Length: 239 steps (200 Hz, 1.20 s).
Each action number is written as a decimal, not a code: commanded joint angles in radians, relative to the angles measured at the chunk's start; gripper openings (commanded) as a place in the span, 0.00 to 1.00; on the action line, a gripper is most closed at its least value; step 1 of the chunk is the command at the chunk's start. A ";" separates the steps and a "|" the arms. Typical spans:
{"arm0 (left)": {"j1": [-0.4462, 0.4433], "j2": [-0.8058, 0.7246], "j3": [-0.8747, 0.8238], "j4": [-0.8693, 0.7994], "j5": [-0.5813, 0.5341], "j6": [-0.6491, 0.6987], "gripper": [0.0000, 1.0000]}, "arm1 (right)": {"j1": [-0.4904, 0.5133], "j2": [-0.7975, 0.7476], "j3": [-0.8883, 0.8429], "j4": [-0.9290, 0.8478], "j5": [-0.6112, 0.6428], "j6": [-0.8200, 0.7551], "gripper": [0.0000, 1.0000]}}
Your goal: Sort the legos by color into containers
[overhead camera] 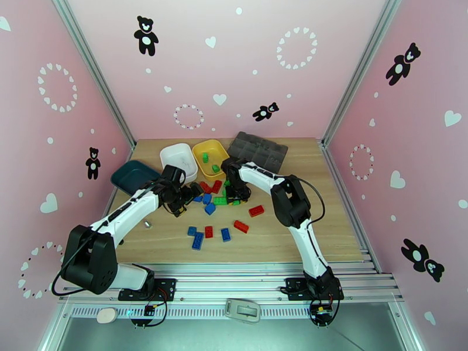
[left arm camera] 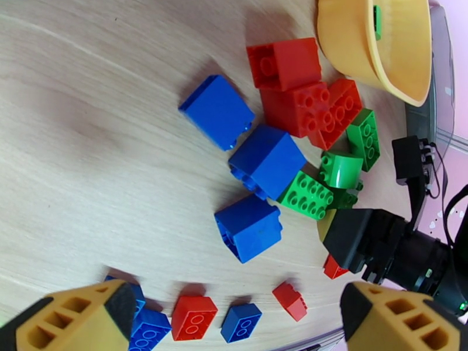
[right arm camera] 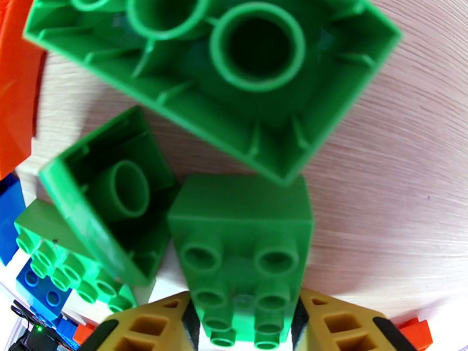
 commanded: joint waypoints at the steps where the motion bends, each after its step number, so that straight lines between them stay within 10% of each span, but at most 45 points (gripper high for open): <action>1: -0.005 0.014 0.018 0.011 0.013 -0.003 0.98 | -0.010 0.025 -0.010 -0.008 0.005 0.009 0.41; 130: -0.005 0.297 0.263 0.235 0.260 -0.088 0.98 | -0.054 -0.165 -0.022 0.071 -0.142 0.005 0.20; 239: 0.116 0.493 0.461 0.495 0.356 -0.344 0.97 | -0.136 0.134 0.448 0.227 -0.410 0.244 0.22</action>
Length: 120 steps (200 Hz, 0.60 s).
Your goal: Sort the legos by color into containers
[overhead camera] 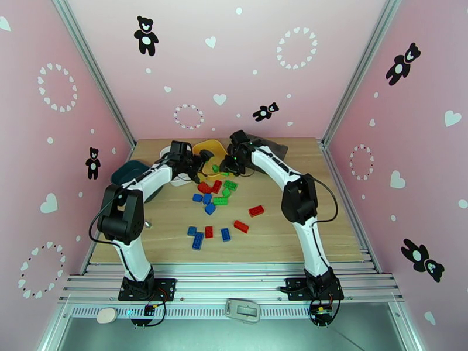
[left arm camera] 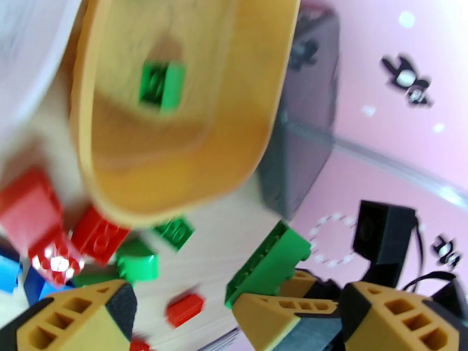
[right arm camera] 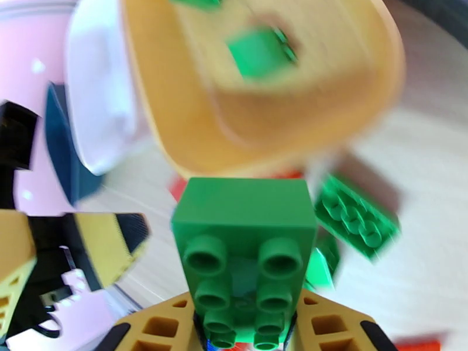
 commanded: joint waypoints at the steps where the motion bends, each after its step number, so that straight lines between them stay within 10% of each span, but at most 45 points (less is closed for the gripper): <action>1: 0.024 0.030 0.046 0.082 0.034 -0.082 0.97 | -0.015 0.100 0.106 0.052 -0.079 0.101 0.23; 120: 0.045 -0.013 0.043 -0.072 -0.021 0.032 0.97 | -0.040 0.181 0.275 0.071 -0.110 0.126 0.56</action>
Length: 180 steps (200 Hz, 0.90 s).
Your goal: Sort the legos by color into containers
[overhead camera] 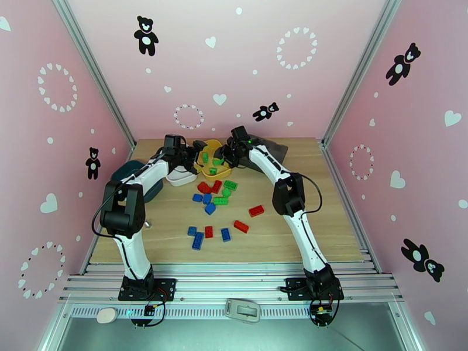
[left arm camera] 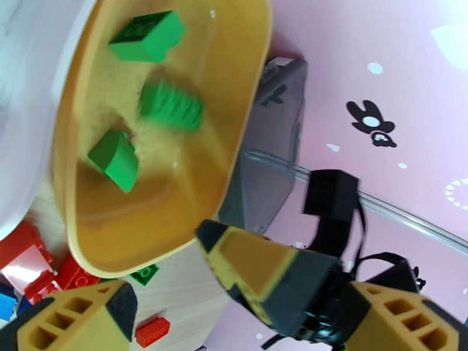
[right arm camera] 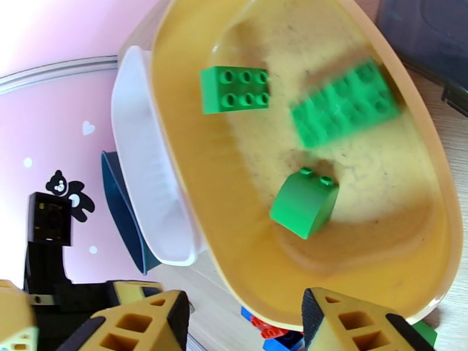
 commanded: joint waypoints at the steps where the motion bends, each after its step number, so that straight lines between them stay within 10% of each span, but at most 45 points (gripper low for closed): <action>1: -0.002 -0.055 -0.023 -0.096 -0.027 0.083 0.97 | 0.003 -0.034 0.034 -0.072 0.011 -0.054 0.56; 73: -0.059 -0.160 -0.072 -0.433 -0.205 0.317 0.95 | 0.006 -0.217 -0.163 -0.253 0.182 -0.252 0.55; 180: -0.145 -0.317 -0.311 -0.456 -0.296 0.332 0.95 | 0.094 -0.311 -0.475 -0.286 0.357 -0.337 0.57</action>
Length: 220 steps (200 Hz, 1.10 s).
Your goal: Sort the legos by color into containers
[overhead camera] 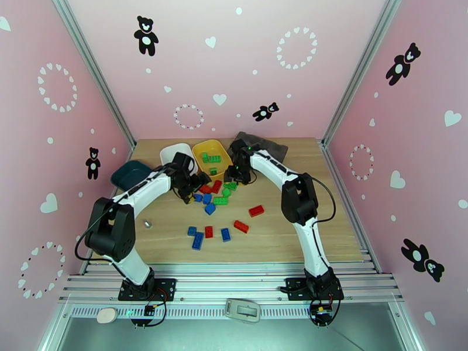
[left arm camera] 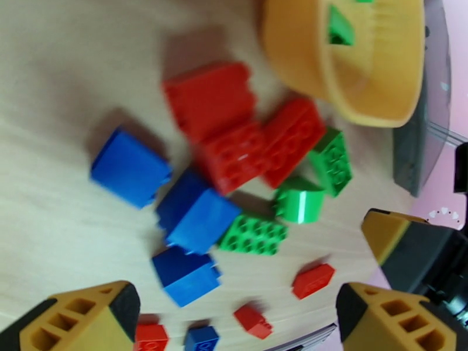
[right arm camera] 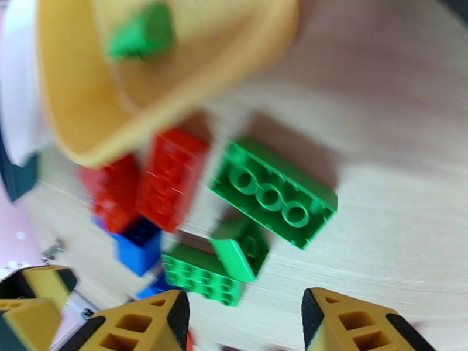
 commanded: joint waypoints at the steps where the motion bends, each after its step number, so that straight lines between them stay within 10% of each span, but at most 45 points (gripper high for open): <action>1: -0.002 -0.054 -0.044 -0.014 -0.030 0.010 0.95 | 0.017 -0.027 -0.020 -0.029 0.046 -0.027 0.57; 220: -0.001 -0.149 -0.140 -0.015 -0.036 -0.003 0.95 | 0.141 0.056 -0.052 0.033 -0.005 0.077 0.65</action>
